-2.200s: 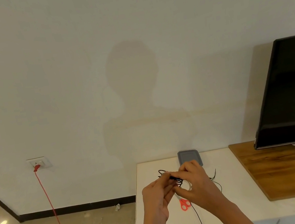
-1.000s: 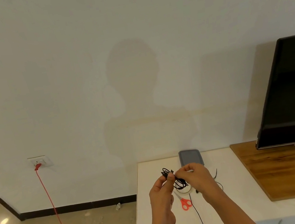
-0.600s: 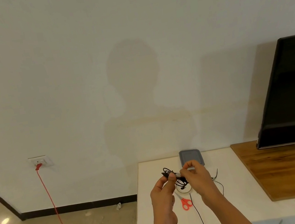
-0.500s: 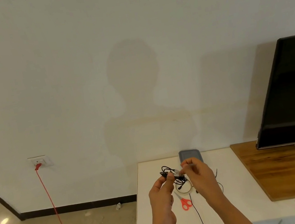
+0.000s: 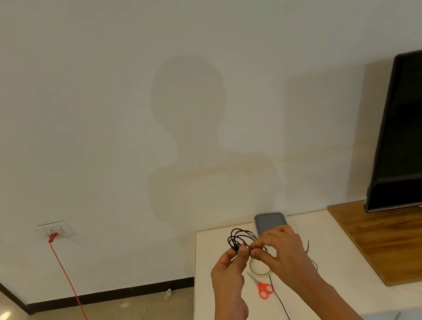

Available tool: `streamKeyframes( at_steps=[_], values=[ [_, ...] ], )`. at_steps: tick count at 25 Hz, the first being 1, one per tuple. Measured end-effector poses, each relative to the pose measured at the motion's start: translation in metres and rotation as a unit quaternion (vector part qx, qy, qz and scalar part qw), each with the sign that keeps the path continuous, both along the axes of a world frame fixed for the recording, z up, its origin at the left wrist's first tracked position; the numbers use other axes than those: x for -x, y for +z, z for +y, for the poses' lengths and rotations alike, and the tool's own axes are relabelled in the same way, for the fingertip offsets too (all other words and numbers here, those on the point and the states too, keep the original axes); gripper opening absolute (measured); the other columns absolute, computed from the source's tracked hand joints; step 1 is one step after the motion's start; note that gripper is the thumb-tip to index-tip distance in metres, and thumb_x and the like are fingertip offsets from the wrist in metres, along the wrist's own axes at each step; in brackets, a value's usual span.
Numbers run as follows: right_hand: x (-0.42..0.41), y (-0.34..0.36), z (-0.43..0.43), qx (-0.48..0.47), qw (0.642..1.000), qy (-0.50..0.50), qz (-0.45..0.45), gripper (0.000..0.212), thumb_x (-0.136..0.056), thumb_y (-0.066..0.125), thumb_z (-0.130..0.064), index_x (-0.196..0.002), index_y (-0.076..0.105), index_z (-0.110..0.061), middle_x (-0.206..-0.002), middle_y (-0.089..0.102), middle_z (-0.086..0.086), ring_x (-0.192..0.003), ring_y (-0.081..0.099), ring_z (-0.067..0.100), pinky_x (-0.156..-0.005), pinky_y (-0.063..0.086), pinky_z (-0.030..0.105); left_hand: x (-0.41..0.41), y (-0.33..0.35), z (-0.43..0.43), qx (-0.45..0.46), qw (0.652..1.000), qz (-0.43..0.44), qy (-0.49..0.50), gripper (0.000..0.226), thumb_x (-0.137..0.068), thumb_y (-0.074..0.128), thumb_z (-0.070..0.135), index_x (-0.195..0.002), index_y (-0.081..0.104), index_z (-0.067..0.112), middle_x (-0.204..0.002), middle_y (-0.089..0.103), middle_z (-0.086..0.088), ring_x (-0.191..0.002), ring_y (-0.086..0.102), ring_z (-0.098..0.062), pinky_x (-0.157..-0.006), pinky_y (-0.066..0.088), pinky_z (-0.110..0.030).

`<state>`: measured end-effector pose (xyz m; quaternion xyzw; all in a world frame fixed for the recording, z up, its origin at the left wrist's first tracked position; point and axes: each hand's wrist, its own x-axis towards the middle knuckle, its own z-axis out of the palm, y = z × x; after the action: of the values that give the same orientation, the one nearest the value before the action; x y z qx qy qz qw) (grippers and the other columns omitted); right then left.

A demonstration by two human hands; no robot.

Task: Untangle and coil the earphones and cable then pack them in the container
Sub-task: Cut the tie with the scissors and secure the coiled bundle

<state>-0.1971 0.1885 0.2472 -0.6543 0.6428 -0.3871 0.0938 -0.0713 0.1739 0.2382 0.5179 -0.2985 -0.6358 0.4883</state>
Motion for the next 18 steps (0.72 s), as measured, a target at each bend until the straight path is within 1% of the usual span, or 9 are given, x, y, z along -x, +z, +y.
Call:
streamKeyframes(
  at_steps=[3,5,8,10,11,13,15,16,18],
  values=[
    [0.002,0.003,-0.005,-0.041,0.999,0.018,0.029,0.018,-0.090,0.060,-0.039,-0.099,0.073,-0.029,-0.103,0.068,-0.015,-0.108,0.042,0.009,-0.088,0.032,0.026,-0.004,0.002,-0.003,0.020,1.000,-0.016,-0.018,0.007,-0.082,0.072,0.024,-0.088,0.075,0.020,-0.081,0.075,0.003,-0.091,0.063,-0.011,-0.101,0.041,-0.045],
    [0.003,0.004,-0.006,-0.067,0.997,0.034,0.031,0.018,-0.091,0.058,-0.037,-0.099,0.072,-0.029,-0.106,0.067,-0.015,-0.110,0.041,0.010,-0.091,0.033,0.029,-0.005,0.004,-0.004,0.032,0.999,-0.022,-0.034,0.005,-0.083,0.071,0.023,-0.084,0.075,0.022,-0.076,0.076,0.008,-0.089,0.063,-0.006,-0.097,0.041,-0.037],
    [0.003,0.004,-0.006,-0.098,0.994,0.043,0.011,0.017,-0.091,0.059,-0.036,-0.096,0.072,-0.027,-0.100,0.065,-0.018,-0.109,0.043,0.010,-0.095,0.036,0.033,-0.009,0.005,-0.004,0.045,0.997,-0.035,-0.057,0.007,-0.084,0.070,0.026,-0.085,0.076,0.023,-0.079,0.076,0.010,-0.091,0.062,-0.003,-0.091,0.037,-0.031],
    [0.001,0.005,-0.005,-0.130,0.989,0.067,-0.036,0.014,-0.092,0.058,-0.034,-0.091,0.070,-0.027,-0.095,0.063,-0.019,-0.105,0.049,0.009,-0.096,0.040,0.034,-0.012,0.006,-0.006,0.051,0.995,-0.034,-0.077,0.008,-0.085,0.069,0.026,-0.086,0.076,0.023,-0.084,0.077,0.008,-0.094,0.064,-0.005,-0.085,0.040,-0.028],
    [0.001,0.007,-0.004,-0.157,0.981,0.084,-0.081,0.013,-0.093,0.057,-0.033,-0.088,0.068,-0.029,-0.094,0.063,-0.017,-0.101,0.054,0.008,-0.094,0.043,0.032,-0.013,0.007,-0.007,0.054,0.994,-0.030,-0.089,0.008,-0.085,0.069,0.025,-0.086,0.076,0.023,-0.086,0.077,0.006,-0.095,0.065,-0.007,-0.081,0.042,-0.026],
    [0.001,0.010,-0.002,-0.217,0.949,0.115,-0.197,0.014,-0.096,0.053,-0.031,-0.088,0.064,-0.034,-0.099,0.065,-0.012,-0.097,0.060,0.005,-0.085,0.047,0.022,-0.015,0.009,-0.009,0.051,0.993,-0.017,-0.106,0.008,-0.085,0.069,0.021,-0.086,0.076,0.021,-0.088,0.077,0.003,-0.093,0.066,-0.011,-0.079,0.044,-0.025],
    [0.003,0.008,0.000,-0.255,0.915,0.132,-0.284,0.016,-0.098,0.048,-0.032,-0.097,0.064,-0.033,-0.106,0.067,-0.013,-0.100,0.060,-0.001,-0.076,0.043,0.012,-0.015,0.010,-0.010,0.036,0.994,0.010,-0.107,0.007,-0.085,0.069,0.018,-0.083,0.076,0.019,-0.087,0.076,-0.001,-0.088,0.065,-0.013,-0.080,0.045,-0.026],
    [0.004,0.006,0.001,-0.264,0.905,0.137,-0.305,0.016,-0.098,0.048,-0.031,-0.102,0.064,-0.033,-0.106,0.067,-0.016,-0.101,0.060,-0.004,-0.075,0.041,0.010,-0.015,0.011,-0.010,0.025,0.994,0.024,-0.103,0.007,-0.084,0.070,0.018,-0.081,0.076,0.018,-0.087,0.076,-0.002,-0.088,0.065,-0.015,-0.080,0.046,-0.027],
    [0.005,-0.001,0.000,-0.270,0.901,0.144,-0.308,0.016,-0.094,0.056,-0.024,-0.106,0.063,-0.033,-0.110,0.067,-0.015,-0.106,0.059,0.000,-0.084,0.042,0.014,-0.014,0.009,-0.010,0.012,0.995,0.041,-0.090,0.008,-0.084,0.070,0.018,-0.078,0.075,0.018,-0.089,0.076,-0.004,-0.090,0.065,-0.017,-0.080,0.047,-0.029]
  ],
)
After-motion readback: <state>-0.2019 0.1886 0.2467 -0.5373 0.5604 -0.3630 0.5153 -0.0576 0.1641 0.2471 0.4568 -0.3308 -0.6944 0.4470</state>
